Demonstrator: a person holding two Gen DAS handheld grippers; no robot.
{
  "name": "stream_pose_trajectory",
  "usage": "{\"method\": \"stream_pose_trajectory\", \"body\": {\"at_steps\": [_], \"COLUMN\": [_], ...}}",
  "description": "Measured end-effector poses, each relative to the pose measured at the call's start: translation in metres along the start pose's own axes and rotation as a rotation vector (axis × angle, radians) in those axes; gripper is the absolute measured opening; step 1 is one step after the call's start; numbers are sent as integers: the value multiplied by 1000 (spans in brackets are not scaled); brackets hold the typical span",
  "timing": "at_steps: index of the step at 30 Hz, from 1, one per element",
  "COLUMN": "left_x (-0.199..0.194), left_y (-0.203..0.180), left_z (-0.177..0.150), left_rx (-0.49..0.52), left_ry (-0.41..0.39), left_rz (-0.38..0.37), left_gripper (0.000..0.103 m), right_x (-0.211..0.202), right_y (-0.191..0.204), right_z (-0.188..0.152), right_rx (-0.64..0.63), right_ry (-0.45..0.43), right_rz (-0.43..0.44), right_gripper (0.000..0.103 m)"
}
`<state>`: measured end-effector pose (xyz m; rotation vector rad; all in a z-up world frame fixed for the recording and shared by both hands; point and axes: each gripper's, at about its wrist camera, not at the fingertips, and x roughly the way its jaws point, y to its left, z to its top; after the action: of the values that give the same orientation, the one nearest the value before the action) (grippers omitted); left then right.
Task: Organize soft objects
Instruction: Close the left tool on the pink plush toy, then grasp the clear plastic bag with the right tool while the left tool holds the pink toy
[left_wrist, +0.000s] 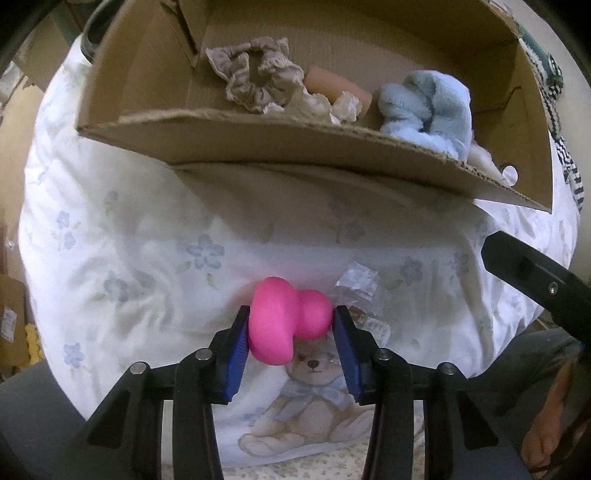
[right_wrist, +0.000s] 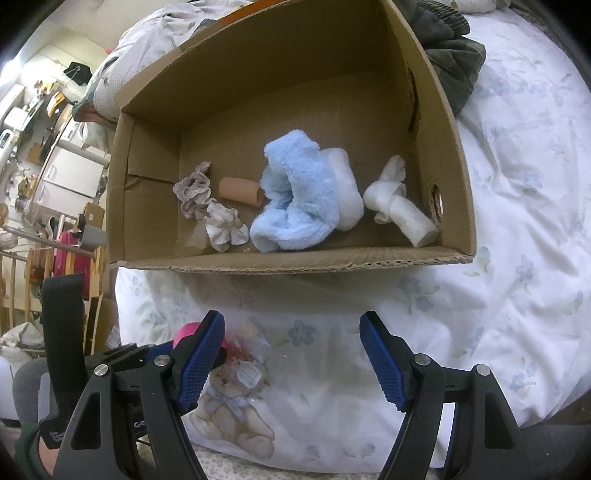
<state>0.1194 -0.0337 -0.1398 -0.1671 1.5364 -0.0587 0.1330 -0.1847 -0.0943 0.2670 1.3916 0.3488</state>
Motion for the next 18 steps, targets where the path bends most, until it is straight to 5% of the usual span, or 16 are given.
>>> {"method": "stream_pose_trajectory", "body": {"at_steps": [8,18], "left_x": [-46,-60], "left_y": [34,60], "left_z": [4,13], "left_rx": [-72,-138], "left_ry": [-166,-173], "left_rz": [68,64], "left_gripper": [40,40], "right_x": [3,54], "right_y": [-1,43], "right_z": [-3,-22], "right_rx": [-7,-211], "right_ry": [22,199], "right_rz": [13,13], "right_gripper": [80,80]}}
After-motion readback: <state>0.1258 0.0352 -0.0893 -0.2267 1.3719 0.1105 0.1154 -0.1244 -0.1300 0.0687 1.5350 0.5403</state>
